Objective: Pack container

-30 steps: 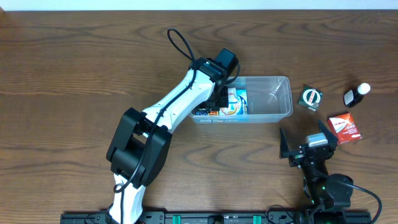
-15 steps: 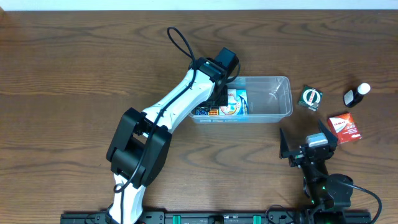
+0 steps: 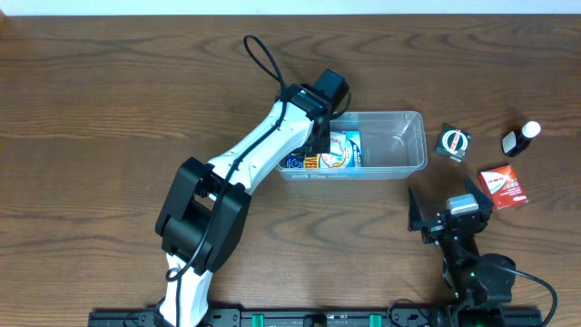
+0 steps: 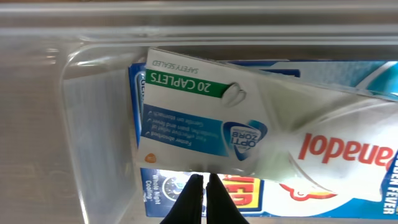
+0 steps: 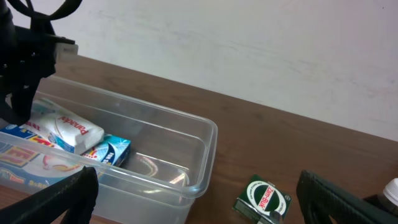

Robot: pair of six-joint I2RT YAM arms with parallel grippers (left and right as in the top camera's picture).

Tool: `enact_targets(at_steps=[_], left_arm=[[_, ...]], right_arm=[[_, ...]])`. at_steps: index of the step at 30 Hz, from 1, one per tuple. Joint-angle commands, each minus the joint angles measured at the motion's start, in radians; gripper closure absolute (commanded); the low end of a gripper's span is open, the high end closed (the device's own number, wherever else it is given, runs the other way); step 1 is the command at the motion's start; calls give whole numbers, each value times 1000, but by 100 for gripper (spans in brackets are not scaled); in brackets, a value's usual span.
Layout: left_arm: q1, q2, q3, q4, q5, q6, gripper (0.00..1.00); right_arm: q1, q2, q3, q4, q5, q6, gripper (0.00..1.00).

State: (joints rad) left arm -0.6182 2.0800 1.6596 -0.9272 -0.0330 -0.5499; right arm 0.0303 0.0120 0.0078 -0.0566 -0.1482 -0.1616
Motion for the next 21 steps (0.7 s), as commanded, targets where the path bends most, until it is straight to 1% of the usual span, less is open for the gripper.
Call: enact_targets(at_steps=[1, 3, 5, 9, 14, 21], left_arm=[[0, 18, -6, -16, 11, 7, 94], [0, 17, -6, -25, 71, 14, 94], [0, 16, -5, -25, 161, 39, 94], [-9, 16, -4, -6, 253, 47, 94], [-37, 17, -4, 43, 246, 89, 94], [-47, 17, -7, 53, 125, 89, 94]], right_arm=[[9, -3, -2, -4, 2, 8, 1], [9, -3, -2, -4, 2, 8, 1], [9, -3, -2, -4, 2, 8, 1], [10, -3, -2, -4, 2, 8, 1], [9, -3, -2, -4, 2, 8, 1], [9, -3, -2, -4, 2, 8, 1]])
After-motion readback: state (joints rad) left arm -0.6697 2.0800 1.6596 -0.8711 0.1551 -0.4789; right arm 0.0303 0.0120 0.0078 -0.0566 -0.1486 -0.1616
